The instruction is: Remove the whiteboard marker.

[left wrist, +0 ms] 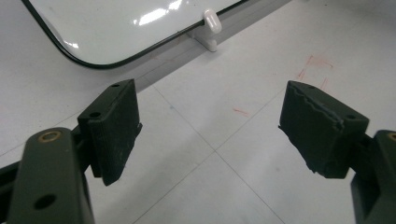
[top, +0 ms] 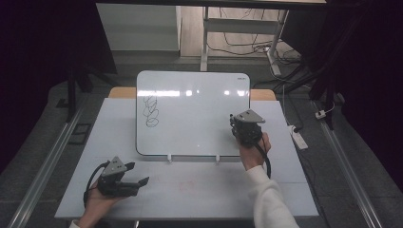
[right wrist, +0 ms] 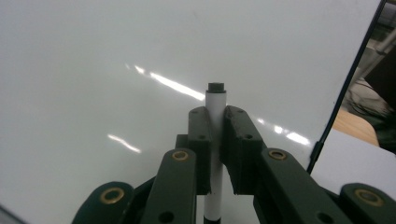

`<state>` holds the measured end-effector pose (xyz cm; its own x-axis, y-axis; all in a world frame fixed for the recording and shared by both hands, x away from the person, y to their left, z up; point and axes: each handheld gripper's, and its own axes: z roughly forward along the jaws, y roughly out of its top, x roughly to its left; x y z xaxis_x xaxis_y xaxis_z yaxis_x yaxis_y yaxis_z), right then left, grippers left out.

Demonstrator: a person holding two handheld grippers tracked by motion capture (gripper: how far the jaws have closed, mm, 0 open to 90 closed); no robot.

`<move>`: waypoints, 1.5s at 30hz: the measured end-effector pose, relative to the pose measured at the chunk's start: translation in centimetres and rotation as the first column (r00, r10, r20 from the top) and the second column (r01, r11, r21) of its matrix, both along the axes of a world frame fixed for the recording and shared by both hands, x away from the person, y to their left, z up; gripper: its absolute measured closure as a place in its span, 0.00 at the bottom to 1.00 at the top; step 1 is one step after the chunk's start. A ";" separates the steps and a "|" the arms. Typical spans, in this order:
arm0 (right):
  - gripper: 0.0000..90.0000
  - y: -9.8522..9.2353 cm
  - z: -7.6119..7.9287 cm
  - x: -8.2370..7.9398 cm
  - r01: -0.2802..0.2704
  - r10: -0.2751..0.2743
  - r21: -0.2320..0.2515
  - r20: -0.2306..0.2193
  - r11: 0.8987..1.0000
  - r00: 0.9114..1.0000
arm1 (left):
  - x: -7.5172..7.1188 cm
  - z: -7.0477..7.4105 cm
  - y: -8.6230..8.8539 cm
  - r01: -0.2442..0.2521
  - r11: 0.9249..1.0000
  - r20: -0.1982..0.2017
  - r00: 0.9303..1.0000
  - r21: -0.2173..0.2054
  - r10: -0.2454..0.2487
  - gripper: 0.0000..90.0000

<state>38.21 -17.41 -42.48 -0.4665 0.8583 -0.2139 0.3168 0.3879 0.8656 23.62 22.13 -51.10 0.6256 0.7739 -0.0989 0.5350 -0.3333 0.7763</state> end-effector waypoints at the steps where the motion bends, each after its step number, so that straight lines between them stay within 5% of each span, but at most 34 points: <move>1: 0.90 -0.1 0.2 -0.3 -0.017 0.017 0.011 0.008 1.000 1.000 | 0.0 0.0 0.0 -0.002 1.000 0.001 1.000 -0.002 0.002 0.23; 7: 0.90 0.4 1.1 -2.1 -0.124 0.120 0.078 0.053 0.989 0.991 | 0.2 0.2 -0.4 -0.017 1.000 -0.001 1.000 -0.013 0.017 0.23; 11: 0.90 1.4 1.5 -2.9 -0.212 0.205 0.128 0.067 0.969 0.977 | 0.7 0.8 -1.5 -0.015 1.000 0.005 1.000 -0.022 0.015 0.24; 20: 0.90 4.2 0.8 -4.3 -0.340 0.335 0.163 0.059 0.926 0.940 | 2.6 3.4 -6.5 0.065 0.997 0.051 0.997 -0.036 -0.063 0.26; 28: 0.90 5.7 0.7 -5.7 -0.393 0.384 0.194 0.085 0.899 0.919 | 4.9 4.9 -11.0 0.138 0.986 0.062 0.989 -0.094 -0.132 0.29; 45: 0.90 8.3 0.0 -7.5 -0.457 0.443 0.130 0.122 0.880 0.888 | 7.3 4.5 -13.4 0.182 0.967 0.014 0.983 -0.178 -0.183 0.55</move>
